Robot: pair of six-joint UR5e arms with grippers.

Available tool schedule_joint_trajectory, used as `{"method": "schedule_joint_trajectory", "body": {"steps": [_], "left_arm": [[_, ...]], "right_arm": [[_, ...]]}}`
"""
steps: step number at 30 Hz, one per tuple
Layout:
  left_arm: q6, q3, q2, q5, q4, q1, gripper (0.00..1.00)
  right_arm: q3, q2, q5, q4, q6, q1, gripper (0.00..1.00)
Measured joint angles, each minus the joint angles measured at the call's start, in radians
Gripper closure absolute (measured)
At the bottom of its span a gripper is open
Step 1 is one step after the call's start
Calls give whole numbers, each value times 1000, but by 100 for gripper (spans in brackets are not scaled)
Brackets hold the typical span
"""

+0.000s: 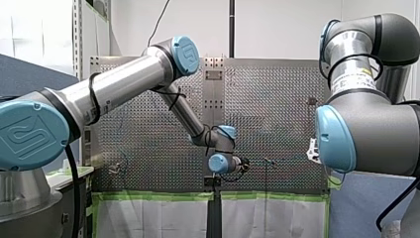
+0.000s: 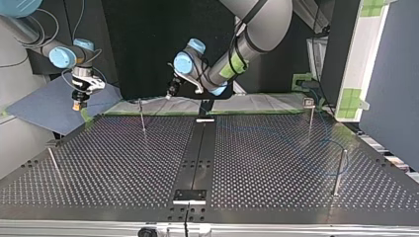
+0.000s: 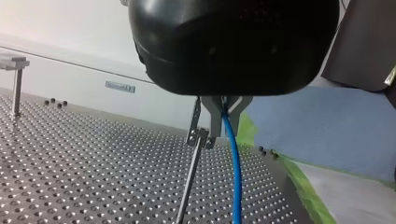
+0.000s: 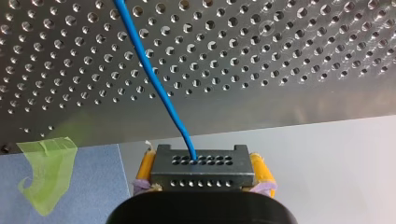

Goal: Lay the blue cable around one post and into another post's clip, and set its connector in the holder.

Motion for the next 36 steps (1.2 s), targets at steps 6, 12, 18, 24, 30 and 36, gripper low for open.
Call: {"method": "schedule_joint_trajectory", "body": {"steps": [6, 12, 18, 24, 30, 36], "left_arm": [[5, -6, 0, 16, 8, -5, 100], [15, 3, 1, 29, 9, -12, 100], [7, 3, 1, 32, 7, -18, 100], [-25, 0, 0, 25, 21, -11, 100], [-62, -1, -2, 27, 48, -1, 100], [-72, -1, -27, 33, 57, 4, 100]], "right_arm": [[0, 0, 0, -3, 0, 1, 100], [0, 0, 0, -4, 4, 3, 100], [0, 0, 0, -3, 9, 4, 100], [0, 0, 0, -3, 9, 7, 100], [0, 0, 0, -4, 9, 10, 100], [0, 1, 0, -4, 9, 13, 100]]}}
